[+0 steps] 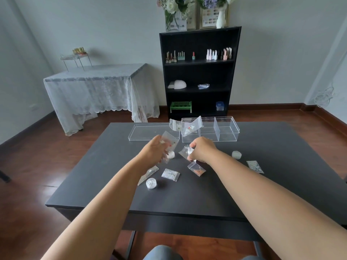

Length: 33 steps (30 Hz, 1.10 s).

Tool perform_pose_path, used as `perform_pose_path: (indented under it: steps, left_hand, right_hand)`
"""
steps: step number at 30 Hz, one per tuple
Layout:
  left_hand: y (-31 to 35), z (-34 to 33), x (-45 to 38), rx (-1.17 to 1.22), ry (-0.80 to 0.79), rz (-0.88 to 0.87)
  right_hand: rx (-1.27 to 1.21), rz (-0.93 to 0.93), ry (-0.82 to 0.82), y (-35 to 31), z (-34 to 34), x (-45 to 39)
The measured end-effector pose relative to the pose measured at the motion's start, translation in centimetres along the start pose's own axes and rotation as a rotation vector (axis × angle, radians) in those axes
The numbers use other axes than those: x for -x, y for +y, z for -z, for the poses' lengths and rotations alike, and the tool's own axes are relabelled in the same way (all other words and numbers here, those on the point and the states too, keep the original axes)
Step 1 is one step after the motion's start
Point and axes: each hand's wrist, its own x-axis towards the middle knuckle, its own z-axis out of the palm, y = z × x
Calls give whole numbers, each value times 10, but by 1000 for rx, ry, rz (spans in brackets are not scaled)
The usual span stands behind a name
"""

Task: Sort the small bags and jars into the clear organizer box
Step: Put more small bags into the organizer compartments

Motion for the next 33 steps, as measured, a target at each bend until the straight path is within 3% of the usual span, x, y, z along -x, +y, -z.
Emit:
perform_pose_path:
  steps: [5, 10, 14, 20, 25, 33]
  left_hand:
    - [-3, 3, -16, 266, 25, 53]
    - [-11, 2, -34, 379, 120, 54]
    - [-9, 0, -51, 511, 207, 107]
    - [1, -15, -73, 702, 276, 112]
    - [14, -28, -84, 536, 372, 16]
    - [38, -44, -92, -163, 418, -277]
  right_hand:
    - [-93, 38, 14, 5, 1, -1]
    - [-240, 83, 0, 12, -1, -7]
    - [-369, 162, 115, 23, 7, -12]
    - [-608, 59, 377, 33, 50, -29]
    - [-621, -30, 385, 33, 77, -53]
    - [-438, -64, 231, 6, 68, -76]
